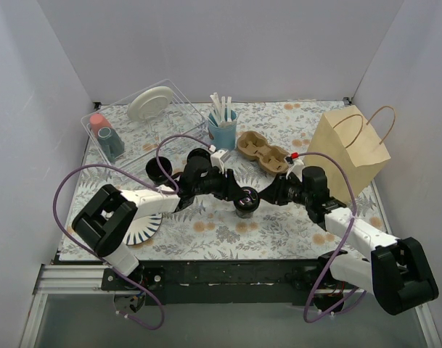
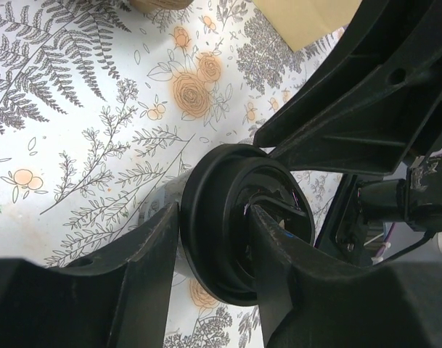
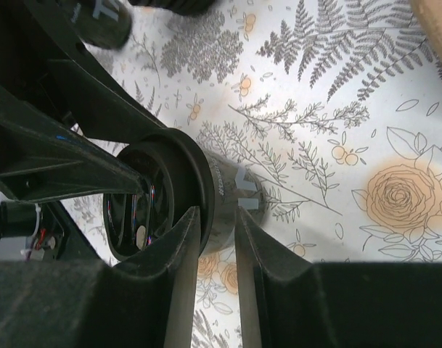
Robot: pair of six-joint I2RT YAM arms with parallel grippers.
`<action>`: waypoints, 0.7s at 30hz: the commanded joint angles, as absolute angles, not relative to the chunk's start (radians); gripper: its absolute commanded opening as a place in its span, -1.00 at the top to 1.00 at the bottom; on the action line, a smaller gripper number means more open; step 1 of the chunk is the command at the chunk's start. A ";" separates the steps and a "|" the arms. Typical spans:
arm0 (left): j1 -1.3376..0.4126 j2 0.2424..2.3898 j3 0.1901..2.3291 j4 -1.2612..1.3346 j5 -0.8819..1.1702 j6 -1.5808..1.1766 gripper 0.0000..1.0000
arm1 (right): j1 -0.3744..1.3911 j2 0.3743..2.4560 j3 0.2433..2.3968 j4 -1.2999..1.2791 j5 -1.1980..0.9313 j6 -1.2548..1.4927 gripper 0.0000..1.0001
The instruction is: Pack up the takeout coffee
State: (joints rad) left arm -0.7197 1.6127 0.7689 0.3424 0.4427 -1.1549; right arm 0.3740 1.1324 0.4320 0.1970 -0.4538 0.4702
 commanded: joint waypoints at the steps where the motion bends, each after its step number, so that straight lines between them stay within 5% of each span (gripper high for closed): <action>1: -0.738 1.695 0.637 0.103 0.267 -1.141 0.22 | 0.399 1.167 0.239 0.084 -0.363 0.462 0.36; 11: -0.756 1.615 0.554 0.141 0.149 -1.278 0.22 | 0.391 1.058 0.544 0.017 -0.549 0.494 0.27; 21: -0.767 1.609 0.529 0.147 0.103 -1.318 0.25 | 0.394 0.983 0.506 0.011 -0.557 0.563 0.19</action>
